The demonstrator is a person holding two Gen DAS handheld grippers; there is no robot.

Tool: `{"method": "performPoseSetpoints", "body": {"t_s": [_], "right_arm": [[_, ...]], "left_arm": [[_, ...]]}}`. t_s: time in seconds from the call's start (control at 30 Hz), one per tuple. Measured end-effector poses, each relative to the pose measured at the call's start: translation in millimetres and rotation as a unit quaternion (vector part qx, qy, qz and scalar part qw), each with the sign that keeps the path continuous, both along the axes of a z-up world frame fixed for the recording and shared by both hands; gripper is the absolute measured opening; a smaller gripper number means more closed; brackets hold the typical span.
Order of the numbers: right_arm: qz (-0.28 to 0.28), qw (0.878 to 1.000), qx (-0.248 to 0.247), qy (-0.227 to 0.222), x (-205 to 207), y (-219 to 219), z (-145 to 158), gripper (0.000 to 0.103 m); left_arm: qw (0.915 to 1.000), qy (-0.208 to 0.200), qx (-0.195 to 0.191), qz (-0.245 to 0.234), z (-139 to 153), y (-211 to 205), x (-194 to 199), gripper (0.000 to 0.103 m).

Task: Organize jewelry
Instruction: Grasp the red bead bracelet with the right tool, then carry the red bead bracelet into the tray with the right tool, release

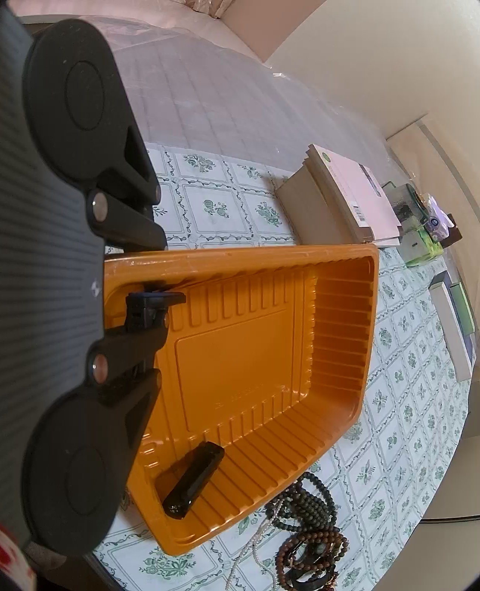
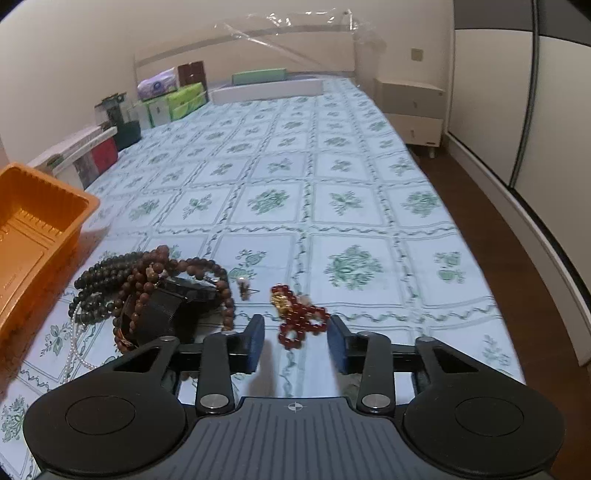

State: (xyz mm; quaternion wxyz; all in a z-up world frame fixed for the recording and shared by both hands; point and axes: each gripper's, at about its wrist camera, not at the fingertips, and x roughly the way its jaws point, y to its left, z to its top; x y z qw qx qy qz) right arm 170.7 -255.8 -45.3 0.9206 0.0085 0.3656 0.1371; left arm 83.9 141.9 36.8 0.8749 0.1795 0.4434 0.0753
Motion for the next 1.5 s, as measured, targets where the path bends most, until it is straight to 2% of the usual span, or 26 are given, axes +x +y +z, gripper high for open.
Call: {"method": "performPoseSetpoints", "body": {"t_s": [0.17, 0.2, 0.23, 0.3, 0.53, 0.83, 1.0, 1.17, 1.3, 1.5], "right_arm": [[0.003, 1.0, -0.03, -0.004, 8.3, 13.6, -8.4, 0.033], [0.004, 0.999, -0.04, -0.006, 8.3, 15.8, -8.5, 0.027], [0.005, 0.999, -0.047, -0.007, 7.9, 17.4, -8.2, 0.014], [0.006, 0.998, -0.055, -0.006, 5.5, 18.0, -6.9, 0.005], [-0.011, 0.998, -0.052, -0.033, -16.2, 7.6, 11.8, 0.005], [0.008, 0.995, -0.024, -0.094, -33.8, 13.0, 73.7, 0.005], [0.057, 0.991, 0.004, -0.123, -42.3, 38.2, 109.9, 0.005], [0.131, 0.984, 0.056, -0.11, -44.1, 77.9, 128.9, 0.005], [0.193, 0.973, 0.096, -0.085, -43.9, 118.8, 128.3, 0.005], [0.26, 0.958, 0.107, -0.059, -43.4, 176.1, 115.2, 0.005]], "left_arm": [[1.0, 0.0, -0.001, 0.001, 0.0, 0.2, 0.2, 0.004], [1.0, 0.0, 0.0, 0.0, -0.1, 0.1, 0.2, 0.004], [1.0, 0.0, 0.0, 0.0, -0.1, 0.2, 0.2, 0.004], [1.0, 0.0, -0.001, 0.0, -0.1, 0.1, 0.2, 0.004], [1.0, -0.002, -0.004, 0.002, -1.4, 1.6, -0.5, 0.004], [1.0, -0.004, 0.0, -0.002, -0.6, -0.2, -1.4, 0.004], [1.0, -0.003, 0.001, -0.003, -0.6, 0.1, -0.7, 0.004], [1.0, -0.004, 0.002, -0.005, -0.5, 0.0, -1.1, 0.004], [1.0, -0.003, 0.002, -0.006, -0.5, 0.6, -0.7, 0.004], [1.0, -0.003, 0.002, -0.009, -0.8, 1.1, -0.1, 0.004]]}}
